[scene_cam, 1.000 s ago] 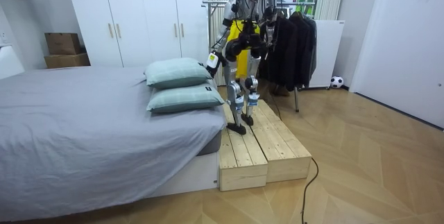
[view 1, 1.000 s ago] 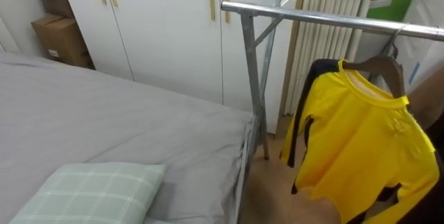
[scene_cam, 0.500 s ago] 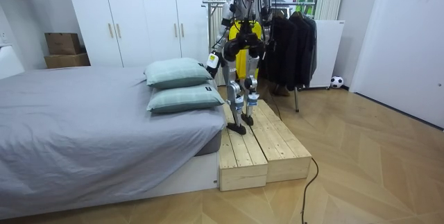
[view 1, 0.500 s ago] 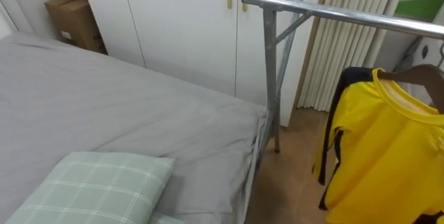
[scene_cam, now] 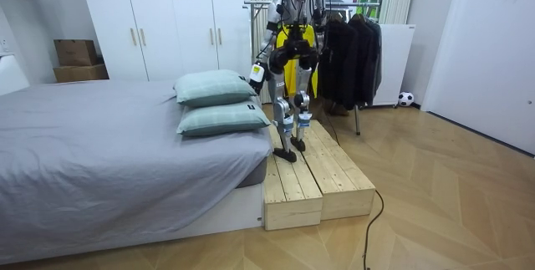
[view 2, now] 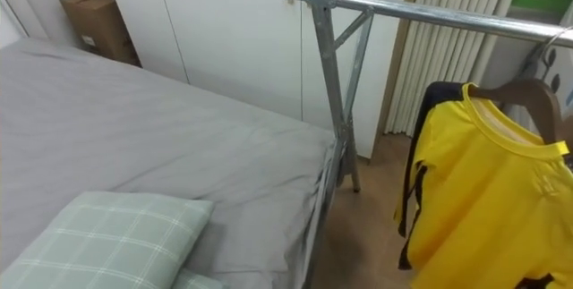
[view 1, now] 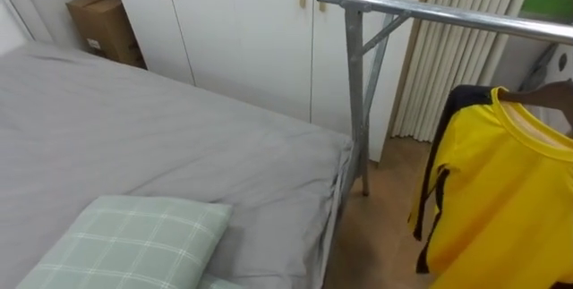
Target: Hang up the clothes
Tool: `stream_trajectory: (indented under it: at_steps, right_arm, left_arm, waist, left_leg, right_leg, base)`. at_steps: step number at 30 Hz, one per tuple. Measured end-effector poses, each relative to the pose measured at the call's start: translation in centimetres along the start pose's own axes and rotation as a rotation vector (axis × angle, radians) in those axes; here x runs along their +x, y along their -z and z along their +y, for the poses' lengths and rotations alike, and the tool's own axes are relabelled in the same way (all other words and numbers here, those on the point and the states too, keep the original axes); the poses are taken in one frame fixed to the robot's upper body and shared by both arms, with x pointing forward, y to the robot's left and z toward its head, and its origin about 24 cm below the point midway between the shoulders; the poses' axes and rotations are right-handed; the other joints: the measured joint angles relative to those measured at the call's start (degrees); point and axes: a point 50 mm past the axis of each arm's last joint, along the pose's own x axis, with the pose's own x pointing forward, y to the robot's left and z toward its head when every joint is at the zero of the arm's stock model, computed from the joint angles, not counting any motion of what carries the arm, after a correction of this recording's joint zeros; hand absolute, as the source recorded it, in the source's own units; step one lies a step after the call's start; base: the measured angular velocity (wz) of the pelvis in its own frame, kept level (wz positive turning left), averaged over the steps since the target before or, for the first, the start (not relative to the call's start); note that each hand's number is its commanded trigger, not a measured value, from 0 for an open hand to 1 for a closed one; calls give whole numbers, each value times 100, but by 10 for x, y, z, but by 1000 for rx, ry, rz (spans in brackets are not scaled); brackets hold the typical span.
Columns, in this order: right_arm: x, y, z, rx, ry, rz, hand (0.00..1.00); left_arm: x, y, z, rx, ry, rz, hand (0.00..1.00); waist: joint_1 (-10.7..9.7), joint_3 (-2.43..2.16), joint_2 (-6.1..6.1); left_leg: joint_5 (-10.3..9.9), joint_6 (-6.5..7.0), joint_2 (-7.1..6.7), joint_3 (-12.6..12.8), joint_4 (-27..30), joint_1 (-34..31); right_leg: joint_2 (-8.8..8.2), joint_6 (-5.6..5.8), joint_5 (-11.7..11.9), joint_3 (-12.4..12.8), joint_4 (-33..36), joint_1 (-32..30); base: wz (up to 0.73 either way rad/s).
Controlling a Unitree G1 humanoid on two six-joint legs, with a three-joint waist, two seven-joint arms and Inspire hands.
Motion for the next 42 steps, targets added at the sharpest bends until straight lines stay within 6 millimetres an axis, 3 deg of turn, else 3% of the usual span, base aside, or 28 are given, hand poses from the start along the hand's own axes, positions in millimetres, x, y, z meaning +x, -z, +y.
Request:
stream_trajectory:
  at_steps: [8,11,14,15,17,18,19,20,22,24,25,27,28,29,31,35,36,37,38,40,41,42]
  right_arm:
    - [0,3,1,0,-15,24,0]
    - [2,-4,1,-74,-22,32,0]
    - [3,-8,2,-133,-27,48,0]
    - [4,-10,3,-165,-29,57,0]
    - [4,-13,0,-185,-19,65,0]
    - [3,-12,-3,-181,-11,68,0]
    - [1,-8,-8,-179,4,83,0]
    - [1,-8,-9,-178,9,87,0]
    - [0,-7,-11,-179,29,99,0]
    - [1,-7,-10,-182,41,112,0]
    - [2,-10,-9,-200,41,111,0]
    - [3,-12,-6,-228,37,105,0]
    - [2,-8,-8,-231,43,115,0]
    - [1,-5,-10,-227,49,122,0]
    - [2,-9,-8,-256,52,111,0]
    - [5,-29,-5,-316,79,57,0]
    - [5,-30,-5,-319,91,52,0]
    - [6,-27,-4,-318,95,55,0]
    - [6,-28,-2,-321,89,52,0]
    - [6,-30,-2,-319,96,43,0]
    - [6,-28,-3,-313,104,44,0]
    - [5,-25,-4,-310,109,51,0]
  left_arm:
    - [0,-2,0,-1,-6,-8,0]
    - [1,-8,-2,30,7,-36,0]
    - [1,-11,-3,36,17,-48,0]
    - [1,-13,-2,26,17,-54,0]
    - [2,-18,0,39,20,-64,0]
    - [2,-20,1,50,18,-63,0]
    - [2,-22,4,66,17,-61,0]
    - [2,-21,6,68,11,-59,0]
    - [2,-19,12,67,-6,-50,0]
    - [1,-14,13,69,-10,-35,0]
    - [0,-5,15,65,-14,-8,0]
    - [-2,7,19,69,-28,39,0]
    - [-2,8,21,76,-36,52,0]
    - [-2,9,22,76,-42,56,0]
    - [-4,14,26,91,-55,72,0]
    - [-6,28,30,93,-68,149,0]
    - [-7,30,30,93,-70,161,0]
    - [-6,27,32,103,-73,157,0]
    - [-4,20,34,114,-79,141,0]
    - [0,3,33,130,-91,103,0]
    - [2,-10,33,131,-99,63,0]
    - [2,-16,33,128,-105,43,0]
  waist:
    - [35,-7,0]
    - [28,-59,23]
    - [51,-24,-21]
    - [50,-22,6]
    - [20,-43,-62]
    - [18,-40,-43]
    - [63,-49,-13]
    - [107,-49,-10]
    - [193,-53,-20]
    - [242,-57,-32]
    - [360,-53,-28]
    - [306,-51,-46]
    - [323,-52,-123]
    - [459,-62,-150]
    - [707,-75,-147]
    - [725,-59,-165]
    - [739,-33,-106]
    - [709,-38,-49]
    - [655,-35,-66]
    - [435,-10,-67]
    - [357,-12,-140]
    - [312,2,-147]
  left_leg:
    - [-1,-1,-40,-302,79,-37]
    - [-1,-1,-90,-598,329,-328]
    - [11,12,-93,-475,491,-489]
    - [80,40,-86,-215,504,-592]
    - [241,159,58,1143,562,-745]
    - [201,199,145,1467,711,-768]
    - [77,269,312,1871,985,-741]
    - [28,193,403,2000,1087,-707]
    - [-105,-22,600,2361,1224,-545]
    - [-133,-78,599,2311,1115,-506]
    - [-131,-76,555,2165,938,-497]
    - [-137,-65,452,1875,864,-494]
    - [-111,-1,360,1864,872,-422]
    - [-82,50,320,1790,836,-358]
    - [-81,53,289,1727,789,-310]
    - [-99,84,189,1612,657,-250]
    - [-90,101,211,1482,597,-135]
    - [-96,119,287,1250,588,-67]
    - [-114,128,295,1068,616,-126]
    - [-230,110,272,713,702,-277]
    - [-246,84,189,564,760,-329]
    - [-277,66,179,438,819,-363]
  right_leg:
    - [-68,3,-90,-310,26,113]
    - [-198,17,-153,-946,20,181]
    - [-286,64,-247,-1454,21,322]
    - [-363,91,-303,-1806,24,382]
    - [-586,177,-434,-2793,18,448]
    - [-619,187,-465,-3071,30,504]
    - [-659,250,-515,-3514,35,642]
    - [-668,287,-546,-3715,35,700]
    - [-722,417,-600,-4543,76,866]
    - [-771,502,-630,-5011,165,1018]
    - [-799,512,-635,-5046,292,1092]
    - [-867,404,-669,-4453,414,1184]
    - [-921,361,-683,-3769,451,1181]
    - [-974,312,-723,-3416,667,1157]
    - [-1060,262,-730,-3210,976,1089]
    - [-1257,353,-652,-2839,1617,1001]
    - [-1355,342,-550,-2645,2056,903]
    - [-1363,307,-555,-2209,2330,762]
    - [-1251,426,-650,-1771,2170,578]
    - [-1144,524,-744,-1273,1658,225]
    - [-1122,600,-525,-1000,1080,30]
    - [-1104,619,-370,-900,1040,39]
  base:
    - [21]
    - [82]
    - [103]
    - [151]
    - [209]
    - [216]
    - [164]
    - [190]
    - [182]
    - [148]
    - [129]
    - [123]
    - [134]
    - [97]
    - [21]
    - [41]
    - [51]
    - [68]
    - [65]
    - [83]
    - [89]
    - [63]
